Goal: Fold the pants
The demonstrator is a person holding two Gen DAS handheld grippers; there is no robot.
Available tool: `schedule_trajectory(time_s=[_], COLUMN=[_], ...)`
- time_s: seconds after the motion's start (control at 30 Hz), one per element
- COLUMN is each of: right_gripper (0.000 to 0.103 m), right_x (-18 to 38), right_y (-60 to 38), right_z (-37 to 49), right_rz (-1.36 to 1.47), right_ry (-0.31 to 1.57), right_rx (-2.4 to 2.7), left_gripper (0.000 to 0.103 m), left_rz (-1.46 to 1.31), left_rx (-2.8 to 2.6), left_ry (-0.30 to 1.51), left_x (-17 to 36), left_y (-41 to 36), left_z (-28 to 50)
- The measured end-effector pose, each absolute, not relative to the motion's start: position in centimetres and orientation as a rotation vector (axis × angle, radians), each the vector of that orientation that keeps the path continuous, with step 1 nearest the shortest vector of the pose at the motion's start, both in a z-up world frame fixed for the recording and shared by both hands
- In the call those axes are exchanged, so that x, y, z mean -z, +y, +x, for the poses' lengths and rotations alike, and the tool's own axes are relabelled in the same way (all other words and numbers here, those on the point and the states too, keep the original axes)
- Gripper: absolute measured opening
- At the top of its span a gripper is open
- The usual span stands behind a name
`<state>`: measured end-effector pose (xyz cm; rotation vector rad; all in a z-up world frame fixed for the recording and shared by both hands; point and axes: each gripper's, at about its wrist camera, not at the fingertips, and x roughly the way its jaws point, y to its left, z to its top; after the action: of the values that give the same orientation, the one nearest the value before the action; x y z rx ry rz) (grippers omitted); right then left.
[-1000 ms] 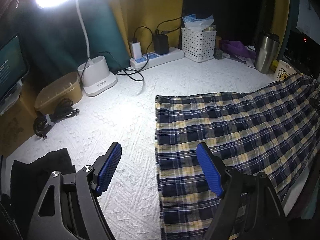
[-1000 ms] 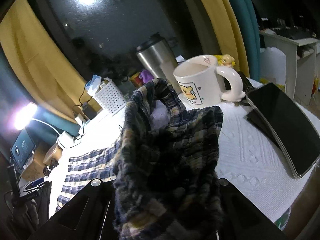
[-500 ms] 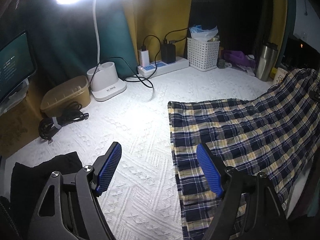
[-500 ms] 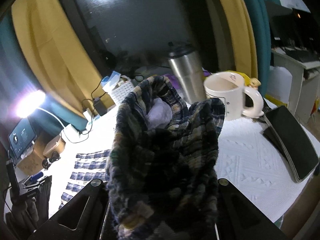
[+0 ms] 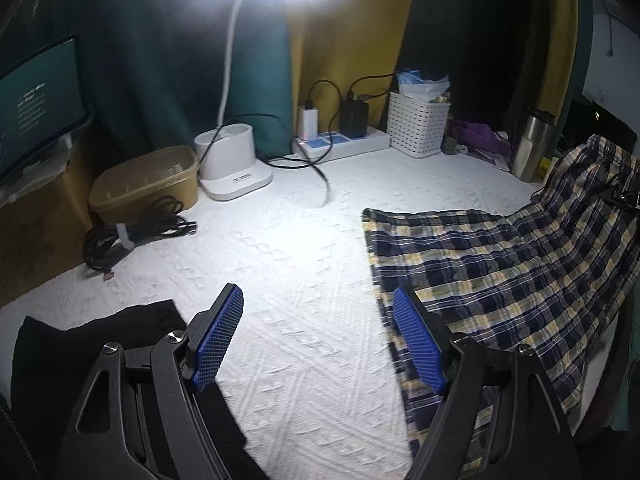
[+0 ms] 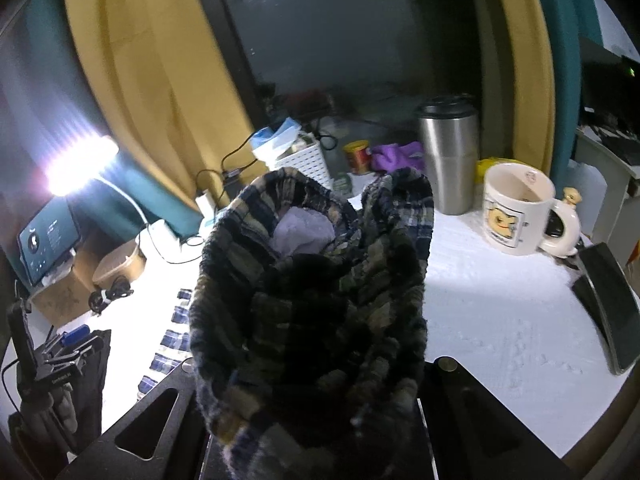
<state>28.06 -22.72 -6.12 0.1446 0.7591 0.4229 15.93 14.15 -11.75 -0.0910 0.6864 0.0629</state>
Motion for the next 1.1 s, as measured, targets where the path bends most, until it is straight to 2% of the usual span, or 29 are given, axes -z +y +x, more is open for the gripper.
schedule_trajectory(time_s=[0.4,1.1], right_gripper=[0.01,0.011], right_x=[7.6,14.3], right_y=[-15.3,-4.7], right_z=[28.6,28.3], right_rz=[0.077,-0.021], right_ry=[0.822,1.038], right_rx=[-0.508,-0.519], left_gripper=[0.078,0.078], left_rz=[-0.137,-0.194], left_rx=[-0.085,-0.076], left_ry=[0.68,0.69], left_x=[12.4,13.7], left_y=[18.0,21.0], left_z=[14.1,12.2])
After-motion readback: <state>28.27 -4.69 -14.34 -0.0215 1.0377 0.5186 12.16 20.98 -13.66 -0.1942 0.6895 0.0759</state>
